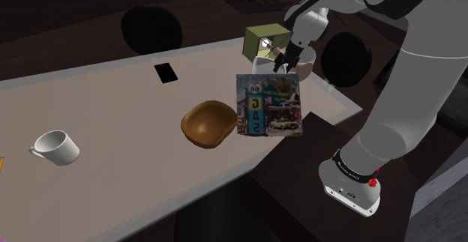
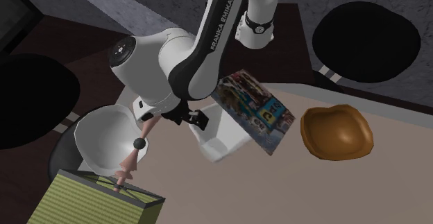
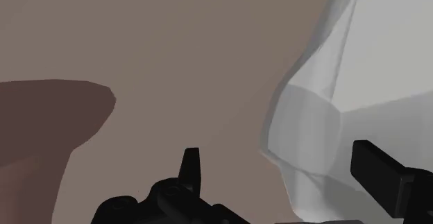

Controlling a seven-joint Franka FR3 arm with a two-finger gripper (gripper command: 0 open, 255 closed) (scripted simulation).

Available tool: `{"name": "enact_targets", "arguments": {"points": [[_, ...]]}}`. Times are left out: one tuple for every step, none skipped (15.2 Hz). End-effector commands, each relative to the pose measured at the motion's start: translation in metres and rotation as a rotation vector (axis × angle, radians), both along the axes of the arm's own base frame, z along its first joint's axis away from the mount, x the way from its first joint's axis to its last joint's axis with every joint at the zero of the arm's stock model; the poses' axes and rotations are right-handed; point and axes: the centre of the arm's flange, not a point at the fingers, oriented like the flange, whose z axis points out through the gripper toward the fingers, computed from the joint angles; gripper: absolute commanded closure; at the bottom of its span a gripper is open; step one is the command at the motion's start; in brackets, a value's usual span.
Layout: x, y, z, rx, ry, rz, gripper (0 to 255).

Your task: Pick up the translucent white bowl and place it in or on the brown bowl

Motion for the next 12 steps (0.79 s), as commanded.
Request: {"name": "enact_targets", "arguments": {"points": [[0.0015,0.0017,-0.0075,0.0,0.001,-0.001,0],[0.0014,0.0017,-0.0075,0.0,0.001,-0.001,0],[0.0015,0.0017,-0.0075,0.0,0.001,-0.001,0],[0.0015,0.0017,-0.0075,0.0,0.001,-0.001,0],[0.0015,0.0017,-0.0075,0.0,0.001,-0.001,0],[0.0015,0.0017,-0.0075,0.0,0.001,-0.001,0],[0.0015,0.0017,-0.0075,0.0,0.001,-0.001,0],[0.0015,0.0017,-0.0075,0.0,0.001,-0.001,0],[0.0015,0.0017,-0.0076,0.0,0.001,-0.001,255],[0.0015,0.0017,-0.0076,0.0,0.001,-0.001,255],[0.0015,0.0017,-0.0076,0.0,0.001,-0.001,255],[0.0015,0.0017,-0.0073,0.0,0.001,-0.001,255]]}}
